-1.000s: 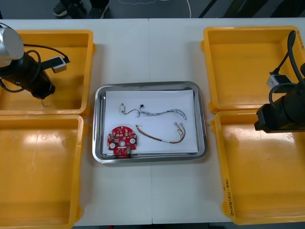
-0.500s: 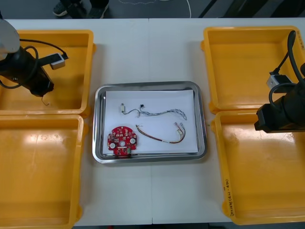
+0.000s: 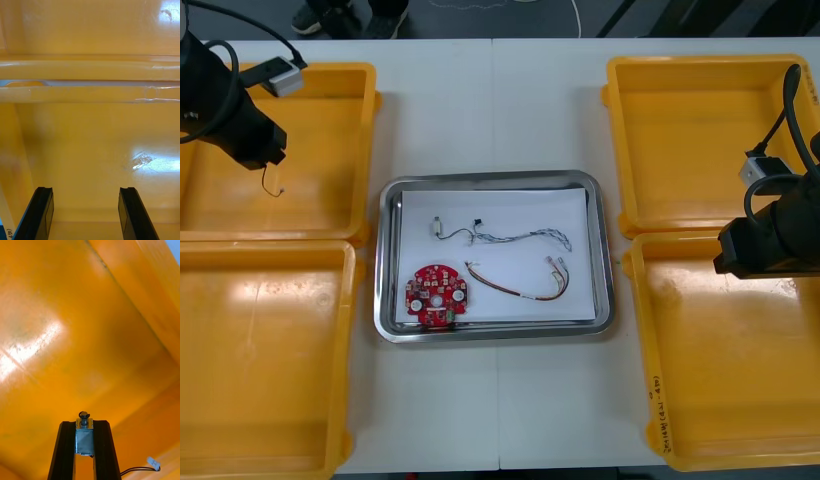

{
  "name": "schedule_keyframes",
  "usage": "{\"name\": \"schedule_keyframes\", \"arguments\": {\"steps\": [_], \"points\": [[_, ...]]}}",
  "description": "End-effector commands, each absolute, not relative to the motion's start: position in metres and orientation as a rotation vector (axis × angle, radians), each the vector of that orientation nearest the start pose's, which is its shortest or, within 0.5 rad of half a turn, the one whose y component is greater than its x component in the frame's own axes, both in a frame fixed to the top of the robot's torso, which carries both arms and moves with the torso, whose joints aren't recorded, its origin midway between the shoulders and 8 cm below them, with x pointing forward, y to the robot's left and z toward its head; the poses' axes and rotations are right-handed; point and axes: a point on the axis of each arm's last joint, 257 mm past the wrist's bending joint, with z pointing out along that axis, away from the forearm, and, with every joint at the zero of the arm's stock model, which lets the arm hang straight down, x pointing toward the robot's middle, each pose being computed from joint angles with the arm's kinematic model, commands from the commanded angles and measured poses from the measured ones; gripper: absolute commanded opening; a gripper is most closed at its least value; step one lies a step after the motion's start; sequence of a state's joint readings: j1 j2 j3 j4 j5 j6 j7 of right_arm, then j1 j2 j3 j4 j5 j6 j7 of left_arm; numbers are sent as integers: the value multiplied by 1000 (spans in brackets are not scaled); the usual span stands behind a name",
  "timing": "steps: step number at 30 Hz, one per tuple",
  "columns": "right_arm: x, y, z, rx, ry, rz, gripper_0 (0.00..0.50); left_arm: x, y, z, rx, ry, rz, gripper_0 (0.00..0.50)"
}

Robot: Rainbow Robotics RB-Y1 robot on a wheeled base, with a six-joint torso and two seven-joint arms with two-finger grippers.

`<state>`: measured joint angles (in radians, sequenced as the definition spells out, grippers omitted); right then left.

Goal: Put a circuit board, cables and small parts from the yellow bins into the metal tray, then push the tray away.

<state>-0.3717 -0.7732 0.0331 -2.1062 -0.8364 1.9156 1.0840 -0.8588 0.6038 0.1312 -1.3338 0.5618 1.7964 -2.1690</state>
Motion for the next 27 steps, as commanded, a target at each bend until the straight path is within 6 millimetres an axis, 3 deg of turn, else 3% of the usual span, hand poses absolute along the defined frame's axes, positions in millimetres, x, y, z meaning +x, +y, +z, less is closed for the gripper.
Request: {"name": "schedule_keyframes", "arguments": {"steps": [1,11,27], "points": [[398,-293,-179,-6,2754,31,500,548,322,-77,734,2524,139,0],[398,-293,-179,-6,2754,31,500,538,283,-60,503,2543,92,0],[398,-293,-179,-6,2754,31,500,523,190,-81,212,2580,-23,0]]}}
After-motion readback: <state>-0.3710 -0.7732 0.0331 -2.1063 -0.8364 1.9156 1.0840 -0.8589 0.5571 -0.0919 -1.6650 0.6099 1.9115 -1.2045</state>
